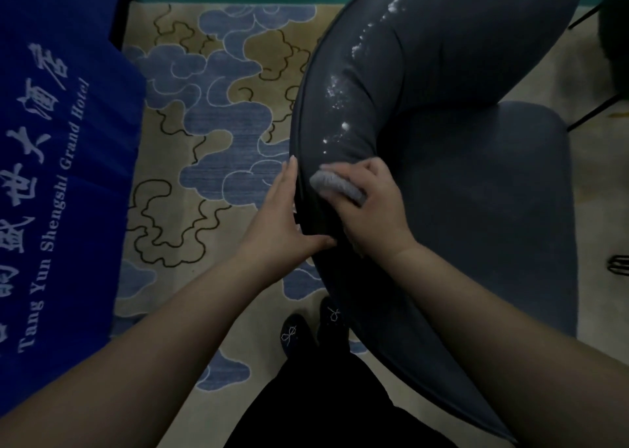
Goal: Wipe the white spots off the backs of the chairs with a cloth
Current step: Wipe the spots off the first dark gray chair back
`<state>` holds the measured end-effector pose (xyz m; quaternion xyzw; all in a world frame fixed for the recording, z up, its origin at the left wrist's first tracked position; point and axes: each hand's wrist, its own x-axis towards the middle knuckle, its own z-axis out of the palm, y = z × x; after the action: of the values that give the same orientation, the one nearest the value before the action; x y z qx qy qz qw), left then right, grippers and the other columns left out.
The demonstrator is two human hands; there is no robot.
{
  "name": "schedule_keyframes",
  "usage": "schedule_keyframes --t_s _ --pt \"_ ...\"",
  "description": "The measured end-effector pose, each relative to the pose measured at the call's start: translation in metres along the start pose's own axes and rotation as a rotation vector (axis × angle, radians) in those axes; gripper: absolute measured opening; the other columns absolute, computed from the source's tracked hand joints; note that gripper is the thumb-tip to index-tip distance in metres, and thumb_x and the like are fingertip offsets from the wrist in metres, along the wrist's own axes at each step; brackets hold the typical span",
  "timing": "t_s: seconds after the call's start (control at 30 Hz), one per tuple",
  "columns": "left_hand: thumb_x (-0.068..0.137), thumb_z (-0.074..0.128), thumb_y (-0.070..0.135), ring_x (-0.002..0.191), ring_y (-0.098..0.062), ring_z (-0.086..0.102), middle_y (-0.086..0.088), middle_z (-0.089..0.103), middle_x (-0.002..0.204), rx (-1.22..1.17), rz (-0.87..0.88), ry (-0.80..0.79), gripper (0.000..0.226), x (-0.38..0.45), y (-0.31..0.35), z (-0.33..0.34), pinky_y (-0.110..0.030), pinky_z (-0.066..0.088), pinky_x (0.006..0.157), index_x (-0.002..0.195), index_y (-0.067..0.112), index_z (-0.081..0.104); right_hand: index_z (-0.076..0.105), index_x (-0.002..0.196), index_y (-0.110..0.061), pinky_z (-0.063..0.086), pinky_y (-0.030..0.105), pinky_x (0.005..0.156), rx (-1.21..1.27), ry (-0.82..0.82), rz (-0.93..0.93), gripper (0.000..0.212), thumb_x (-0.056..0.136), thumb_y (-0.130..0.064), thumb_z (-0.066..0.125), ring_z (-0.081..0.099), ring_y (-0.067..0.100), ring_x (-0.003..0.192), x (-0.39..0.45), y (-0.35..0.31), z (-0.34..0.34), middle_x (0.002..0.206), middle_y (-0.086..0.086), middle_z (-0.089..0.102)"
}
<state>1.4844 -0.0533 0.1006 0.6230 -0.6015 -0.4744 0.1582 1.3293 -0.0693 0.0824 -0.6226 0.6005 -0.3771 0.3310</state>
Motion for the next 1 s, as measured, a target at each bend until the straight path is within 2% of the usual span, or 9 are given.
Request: schedule_keyframes --t_s 0.1,0.3,0.37,0.47,0.57,0.63,0.8,0.87,1.0 --pt "0.064 0.087 0.029 0.141 -0.015 0.029 0.013 0.008 0.159 0.053 0.003 0.013 0.127 0.002 0.002 0.0 -0.04 0.037 0.11 0.151 0.033 -0.005 0.07 0.113 -0.02 0.04 0.008 0.088 0.05 0.074 0.112 0.032 0.081 -0.018 0.074 0.057 0.011 0.093 0.022 0.002 0.001 0.101 0.006 0.052" --pt "0.065 0.086 0.027 0.141 -0.016 0.03 0.012 0.012 0.159 -0.003 -0.017 0.009 0.125 0.011 0.005 -0.006 -0.042 0.037 0.11 0.152 0.032 -0.003 0.069 0.115 -0.015 0.039 0.008 0.086 -0.008 -0.032 -0.078 0.035 0.081 -0.014 0.074 0.051 0.006 0.086 -0.002 0.005 -0.004 0.096 0.007 0.049" --pt "0.064 0.087 0.026 0.141 -0.016 0.031 0.012 0.012 0.159 -0.003 -0.017 0.006 0.125 0.013 0.006 -0.006 -0.042 0.037 0.11 0.153 0.031 -0.002 0.068 0.117 -0.018 0.04 0.009 0.09 0.031 0.008 0.039 0.035 0.083 -0.015 0.072 0.054 0.006 0.092 0.02 0.004 -0.005 0.103 0.007 0.053" --pt "0.065 0.087 0.027 0.141 -0.015 0.029 0.013 0.006 0.16 0.031 -0.024 0.001 0.125 0.014 0.009 -0.007 -0.041 0.037 0.11 0.153 0.031 -0.002 0.064 0.121 -0.019 0.045 0.022 0.099 0.226 0.155 0.271 0.036 0.086 -0.016 0.068 0.058 0.006 0.108 0.043 0.005 -0.021 0.118 0.003 0.061" --pt "0.065 0.087 0.029 0.142 -0.014 0.028 0.014 0.005 0.159 0.058 -0.03 -0.001 0.125 0.016 0.009 -0.009 -0.04 0.037 0.111 0.152 0.033 -0.003 0.06 0.119 -0.022 0.049 0.011 0.08 0.336 0.243 0.341 0.036 0.085 -0.019 0.07 0.061 -0.006 0.092 0.035 0.007 -0.036 0.106 -0.009 0.064" --pt "0.065 0.087 0.029 0.142 -0.014 0.028 0.014 0.006 0.159 0.058 -0.038 -0.005 0.125 0.017 0.008 -0.008 -0.041 0.037 0.11 0.152 0.033 -0.003 0.056 0.113 -0.025 0.048 0.011 0.073 0.305 0.218 0.357 0.035 0.083 -0.019 0.072 0.06 -0.005 0.081 0.022 0.01 -0.035 0.096 -0.008 0.062" --pt "0.064 0.087 0.027 0.141 -0.015 0.03 0.014 0.008 0.159 0.045 -0.041 -0.013 0.126 0.018 0.007 -0.008 -0.042 0.04 0.107 0.152 0.035 -0.004 0.059 0.097 -0.031 0.039 0.005 0.083 0.129 0.056 0.191 0.03 0.08 -0.012 0.074 0.054 -0.003 0.093 -0.017 0.015 -0.018 0.098 -0.007 0.055" --pt "0.065 0.087 0.028 0.141 -0.015 0.029 0.014 0.007 0.159 0.055 -0.04 -0.01 0.126 0.018 0.009 -0.008 -0.041 0.039 0.108 0.151 0.036 -0.005 0.059 0.096 -0.037 0.037 0.003 0.082 0.115 0.058 0.164 0.034 0.08 -0.011 0.074 0.053 -0.007 0.093 -0.023 0.015 -0.021 0.098 -0.008 0.054" --pt "0.066 0.086 0.029 0.143 -0.012 0.023 0.013 0.008 0.159 0.086 -0.014 0.008 0.125 0.023 0.016 -0.011 -0.04 0.034 0.112 0.151 0.036 -0.005 0.064 0.109 -0.024 0.036 0.0 0.082 0.148 0.185 0.261 0.03 0.083 -0.012 0.07 0.052 -0.013 0.094 0.021 0.015 -0.022 0.109 0.001 0.056"
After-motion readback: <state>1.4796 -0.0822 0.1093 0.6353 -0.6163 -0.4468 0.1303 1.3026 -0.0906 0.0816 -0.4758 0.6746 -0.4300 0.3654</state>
